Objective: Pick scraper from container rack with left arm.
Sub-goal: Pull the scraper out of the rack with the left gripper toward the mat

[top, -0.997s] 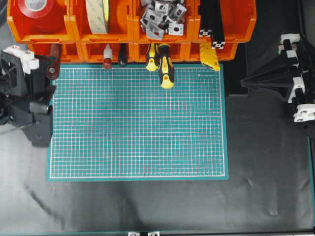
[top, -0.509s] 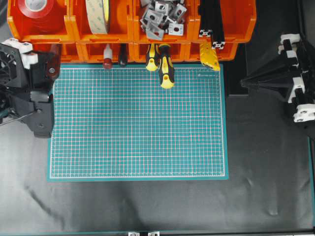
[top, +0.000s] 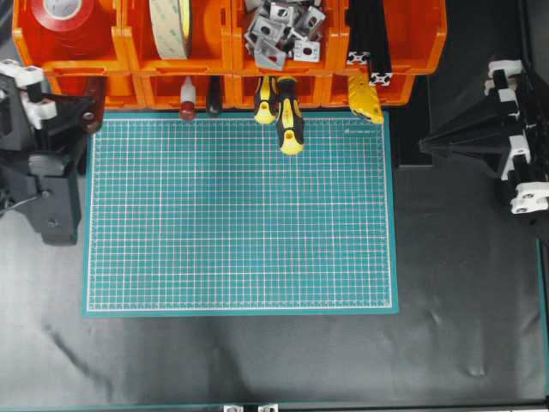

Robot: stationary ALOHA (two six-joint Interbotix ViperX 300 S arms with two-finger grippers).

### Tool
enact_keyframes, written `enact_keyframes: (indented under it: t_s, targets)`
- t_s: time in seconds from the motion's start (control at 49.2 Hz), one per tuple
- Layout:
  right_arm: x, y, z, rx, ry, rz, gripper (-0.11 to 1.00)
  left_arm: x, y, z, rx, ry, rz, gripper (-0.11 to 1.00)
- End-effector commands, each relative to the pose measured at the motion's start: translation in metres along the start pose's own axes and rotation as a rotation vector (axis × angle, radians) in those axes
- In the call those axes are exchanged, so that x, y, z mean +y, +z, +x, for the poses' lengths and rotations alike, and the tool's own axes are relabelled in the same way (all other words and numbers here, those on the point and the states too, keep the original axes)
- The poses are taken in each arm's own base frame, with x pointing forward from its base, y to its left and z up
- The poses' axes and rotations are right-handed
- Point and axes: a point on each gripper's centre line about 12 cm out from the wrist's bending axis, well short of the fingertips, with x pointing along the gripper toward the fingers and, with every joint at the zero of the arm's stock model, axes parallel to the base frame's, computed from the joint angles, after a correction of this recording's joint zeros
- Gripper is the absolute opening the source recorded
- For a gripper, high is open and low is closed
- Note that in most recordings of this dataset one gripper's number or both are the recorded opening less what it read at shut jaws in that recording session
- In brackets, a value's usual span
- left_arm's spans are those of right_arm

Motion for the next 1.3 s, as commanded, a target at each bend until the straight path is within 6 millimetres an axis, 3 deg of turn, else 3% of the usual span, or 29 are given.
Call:
enact_keyframes:
  t_s: [0.0,0.102,0.386,0.509,0.651,0.854,1.078,1.282]
  targets:
    - [0.001,0.003,0.001,-0.004,0.003,0.003,0.01,0.015,0.018,-0.025,-0.034,0.015,-0.048,0.27]
    - [0.001,0.003,0.001,-0.004,0.003,0.003,0.01,0.023,0.029,-0.046,-0.062,0.015,-0.066,0.22]
    - [0.001,0.002,0.0,-0.004,0.003,0.004,0.01,0.044,0.069,-0.116,-0.23,-0.056,-0.091,0.21]
    - [0.001,0.003,-0.001,-0.008,0.004,0.006,0.01,0.04,0.085,-0.139,-0.307,-0.089,-0.032,0.21]
    - [0.002,0.007,-0.004,-0.03,0.006,0.007,0.01,0.024,0.104,-0.145,-0.387,-0.114,0.053,0.21]
    - [0.001,0.012,-0.01,-0.043,-0.003,0.011,0.01,-0.009,0.125,-0.127,-0.434,-0.122,0.178,0.21]
    - [0.0,0.011,-0.011,-0.022,-0.009,0.028,0.01,-0.054,0.139,-0.069,-0.384,-0.11,0.368,0.21]
    - [-0.001,0.009,-0.011,-0.01,-0.015,0.067,0.01,-0.075,0.142,-0.009,-0.39,-0.149,0.433,0.21]
